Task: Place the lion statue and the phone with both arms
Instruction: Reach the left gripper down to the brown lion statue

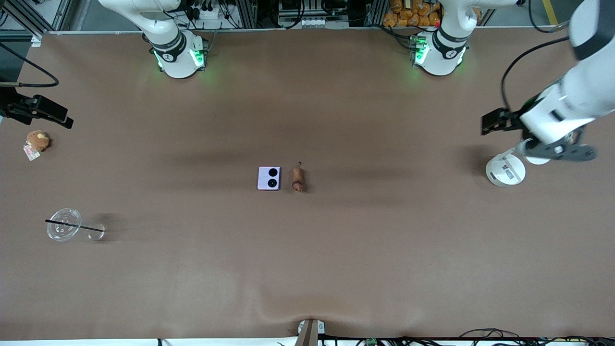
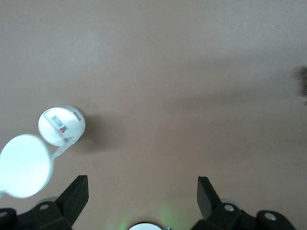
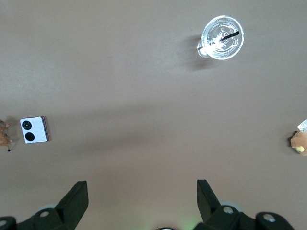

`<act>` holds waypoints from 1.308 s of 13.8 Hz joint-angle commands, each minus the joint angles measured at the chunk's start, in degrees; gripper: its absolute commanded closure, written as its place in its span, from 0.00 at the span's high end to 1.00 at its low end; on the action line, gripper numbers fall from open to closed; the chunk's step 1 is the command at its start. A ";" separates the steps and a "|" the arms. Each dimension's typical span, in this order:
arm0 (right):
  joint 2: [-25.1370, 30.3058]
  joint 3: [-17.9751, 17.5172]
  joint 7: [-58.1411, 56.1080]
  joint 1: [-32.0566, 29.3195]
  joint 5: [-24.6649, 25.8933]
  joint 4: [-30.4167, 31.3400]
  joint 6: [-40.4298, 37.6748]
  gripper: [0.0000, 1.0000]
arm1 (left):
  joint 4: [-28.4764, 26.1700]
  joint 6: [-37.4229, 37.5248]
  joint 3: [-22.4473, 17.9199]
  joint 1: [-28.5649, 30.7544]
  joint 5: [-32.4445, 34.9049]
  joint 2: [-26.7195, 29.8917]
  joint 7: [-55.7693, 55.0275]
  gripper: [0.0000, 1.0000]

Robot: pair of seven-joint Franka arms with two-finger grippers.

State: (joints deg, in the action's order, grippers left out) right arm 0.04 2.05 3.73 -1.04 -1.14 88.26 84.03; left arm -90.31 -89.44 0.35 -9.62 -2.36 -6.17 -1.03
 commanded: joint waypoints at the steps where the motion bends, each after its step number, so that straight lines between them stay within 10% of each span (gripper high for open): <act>1: -0.13 -1.08 -0.13 -1.16 0.35 0.50 -0.27 1.00 | 2.23 -2.83 -0.26 -3.99 -1.15 -3.40 -1.42 1.00; 18: -0.74 -1.17 -0.04 -1.07 0.26 1.12 0.35 1.00 | 6.81 -29.81 -0.26 -30.11 -2.82 -26.68 -36.59 1.00</act>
State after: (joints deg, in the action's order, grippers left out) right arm -0.59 1.81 3.74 -1.04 -1.14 89.31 84.14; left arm -86.60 -117.96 0.67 -38.38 -4.65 -28.91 -35.24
